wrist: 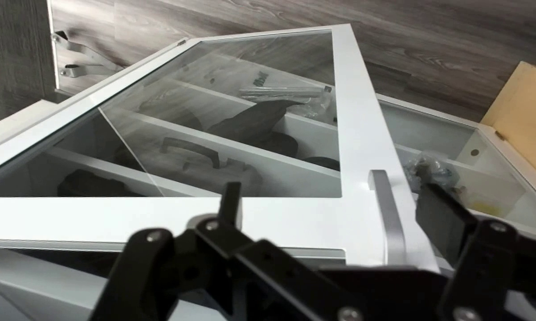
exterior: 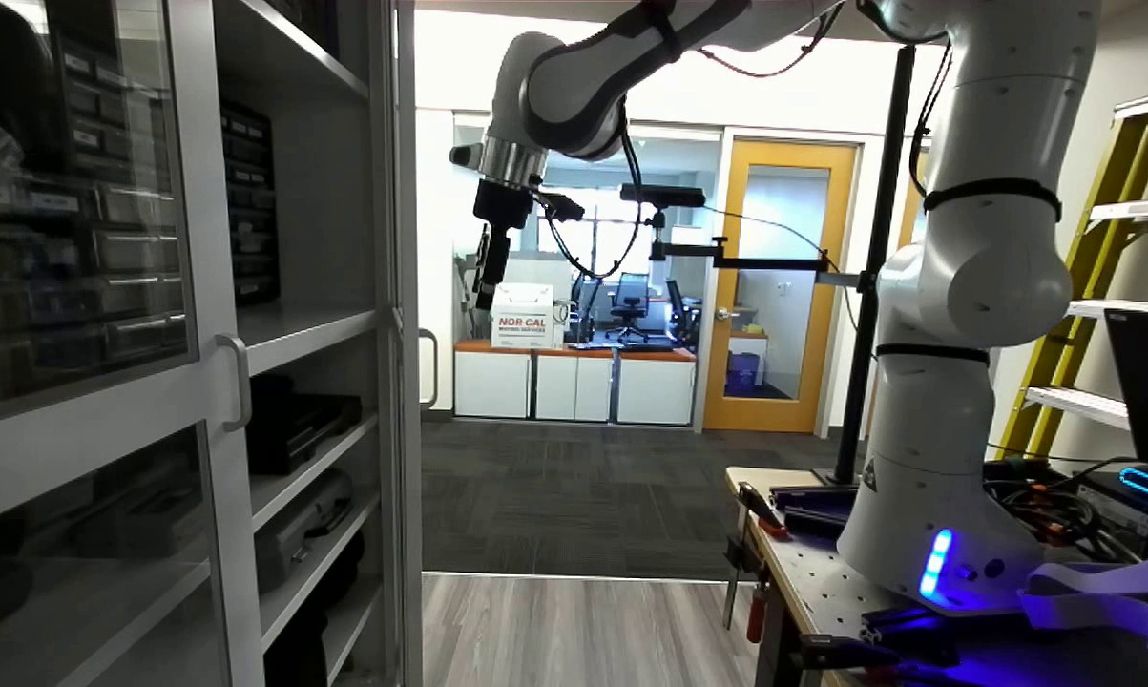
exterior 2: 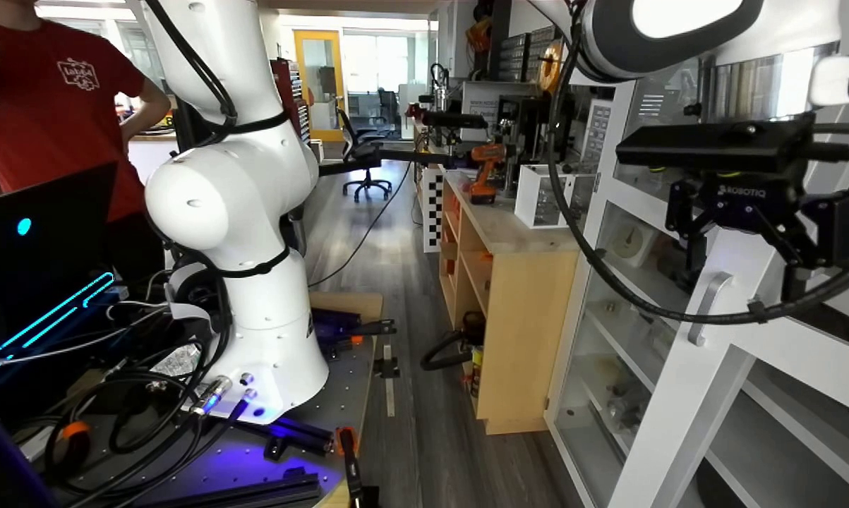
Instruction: Open the right cabinet door
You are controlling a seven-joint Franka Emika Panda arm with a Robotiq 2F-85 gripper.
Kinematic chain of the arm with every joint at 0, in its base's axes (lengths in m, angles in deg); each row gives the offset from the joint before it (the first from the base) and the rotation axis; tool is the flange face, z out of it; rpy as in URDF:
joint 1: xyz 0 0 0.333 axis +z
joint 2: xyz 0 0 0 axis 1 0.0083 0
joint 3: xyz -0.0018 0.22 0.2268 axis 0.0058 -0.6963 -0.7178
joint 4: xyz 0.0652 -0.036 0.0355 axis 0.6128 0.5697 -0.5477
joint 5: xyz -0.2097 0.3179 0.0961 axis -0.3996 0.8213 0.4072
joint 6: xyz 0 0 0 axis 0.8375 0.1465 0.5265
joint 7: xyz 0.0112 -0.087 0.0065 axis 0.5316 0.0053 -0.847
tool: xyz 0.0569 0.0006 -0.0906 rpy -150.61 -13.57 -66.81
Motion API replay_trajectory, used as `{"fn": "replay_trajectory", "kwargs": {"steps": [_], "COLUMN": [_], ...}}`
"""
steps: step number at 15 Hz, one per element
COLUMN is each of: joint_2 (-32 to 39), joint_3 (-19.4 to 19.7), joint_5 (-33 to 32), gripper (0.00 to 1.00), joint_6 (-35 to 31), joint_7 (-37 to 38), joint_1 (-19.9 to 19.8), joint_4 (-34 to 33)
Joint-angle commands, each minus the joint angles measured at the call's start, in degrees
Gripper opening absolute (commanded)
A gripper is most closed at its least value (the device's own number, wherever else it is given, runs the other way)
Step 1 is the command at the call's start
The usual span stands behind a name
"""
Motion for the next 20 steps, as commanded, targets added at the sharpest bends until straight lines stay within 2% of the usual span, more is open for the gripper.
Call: {"fn": "replay_trajectory", "kwargs": {"steps": [1, 11, 15, 20], "joint_2": [-2.25, -5.3, -4.89, -3.59], "joint_3": [0.17, -2.05, -3.35, -4.7], "joint_5": [-2.8, -0.73, 0.93, 2.79], "gripper": [1.0, 1.0, 1.0, 1.0], "joint_6": [6.63, 18.37, 19.48, 19.64], "joint_7": [8.86, 33.29, 37.47, 38.15], "joint_1": [3.14, 6.6, 8.11, 9.86], "joint_4": [-0.55, -1.96, -2.5, -3.83]}}
